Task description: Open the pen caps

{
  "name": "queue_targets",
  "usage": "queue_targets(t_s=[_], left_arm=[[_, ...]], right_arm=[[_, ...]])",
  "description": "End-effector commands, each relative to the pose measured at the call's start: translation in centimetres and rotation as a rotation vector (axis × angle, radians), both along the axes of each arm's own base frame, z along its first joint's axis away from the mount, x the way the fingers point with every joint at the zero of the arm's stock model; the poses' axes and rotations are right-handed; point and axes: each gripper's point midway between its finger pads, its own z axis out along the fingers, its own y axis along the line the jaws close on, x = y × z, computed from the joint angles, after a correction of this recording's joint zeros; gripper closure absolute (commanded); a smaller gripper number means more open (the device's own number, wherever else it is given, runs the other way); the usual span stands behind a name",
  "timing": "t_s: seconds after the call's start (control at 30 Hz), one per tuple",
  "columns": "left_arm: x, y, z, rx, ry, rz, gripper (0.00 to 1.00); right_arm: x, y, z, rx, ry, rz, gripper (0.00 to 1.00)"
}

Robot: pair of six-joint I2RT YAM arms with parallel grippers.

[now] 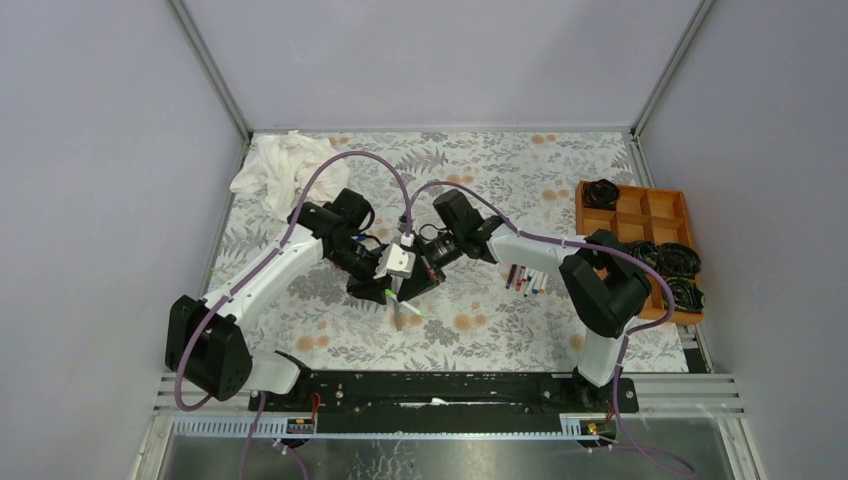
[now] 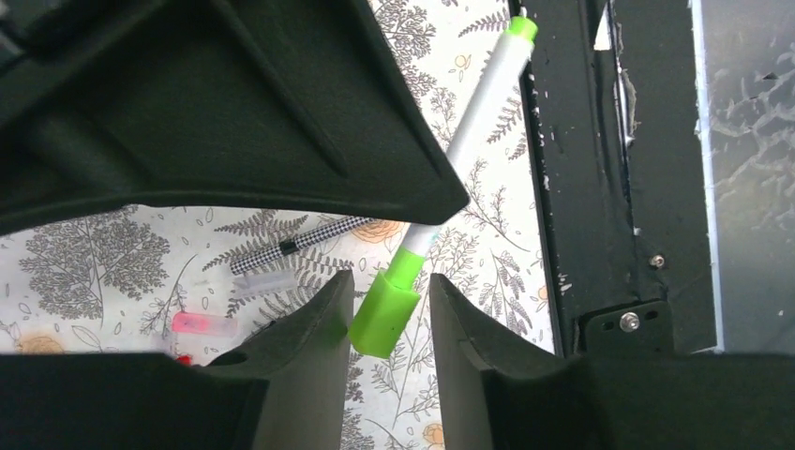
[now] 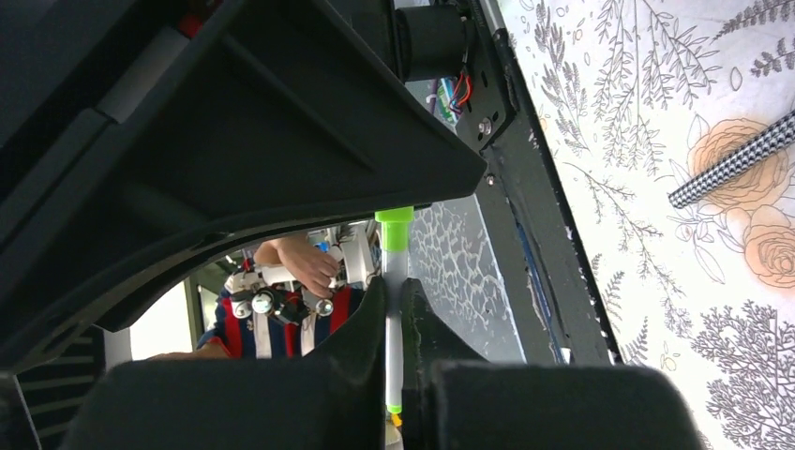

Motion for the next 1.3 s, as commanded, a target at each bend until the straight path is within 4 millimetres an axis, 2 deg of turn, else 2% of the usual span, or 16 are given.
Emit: queue_targets(t_s=[0.0, 0.07, 0.17, 0.27, 0.43, 0.6, 0.67, 0.73, 0.77, 0.93, 1.1, 1.27], left_arm=[[-0.2, -0.3, 0.1, 0.001, -0.008, -0.018, 0.66], [-0.2, -0.2, -0.2, 0.016, -0.006, -0.019, 0.81], [0.2, -0.1, -0.6, 0.037, -0.007, -0.008, 1.00], [0.3, -0.1, -0.6, 0.040, -0.013, -0.007, 1.00], [0.9, -0.2, -0.3, 0.035, -0.049, -0.006, 1.00], [1.1, -0.2, -0.1, 0.033, -0.072, -0.017, 1.00], [1.2, -0.1, -0.1, 0.038, -0.084, -0.024, 1.00], [1.2, 0.1, -0.1, 0.049, -0.089, -0.032, 1.00], [1.3, 0.2, -0.2, 0.059, -0.094, -0.035, 1.00], [2.7, 1.9, -1.4, 0.149, -0.168, -0.051, 1.00], [5.5, 3.9, -1.8, 0.235, -0.255, -0.043, 1.00], [8.6, 6.9, -3.1, 0.339, -0.302, 0.017, 1.00]], right_arm=[[0.6, 0.7, 0.9, 0.020, 0.012, 0.000, 1.00], [0.6, 0.8, 0.7, 0.012, 0.013, -0.008, 0.94], [0.9, 0.9, 0.1, -0.008, 0.008, -0.027, 0.75], [0.7, 1.1, -0.1, 0.001, 0.003, -0.024, 0.65], [-0.1, 1.2, -0.5, 0.006, 0.037, 0.007, 0.63], [-0.2, 1.7, -0.7, -0.001, 0.046, 0.026, 0.70], [-0.1, 1.7, -0.8, -0.013, 0.050, 0.032, 0.80], [-0.2, 1.6, -1.0, -0.030, 0.058, 0.038, 0.96], [-0.2, 1.6, -1.0, -0.035, 0.055, 0.038, 1.00], [-0.4, 0.1, -1.6, -0.083, 0.031, 0.017, 1.00], [0.2, -2.5, -2.5, -0.136, 0.037, -0.028, 1.00], [-0.2, -4.0, -3.0, -0.162, 0.028, -0.058, 1.00]])
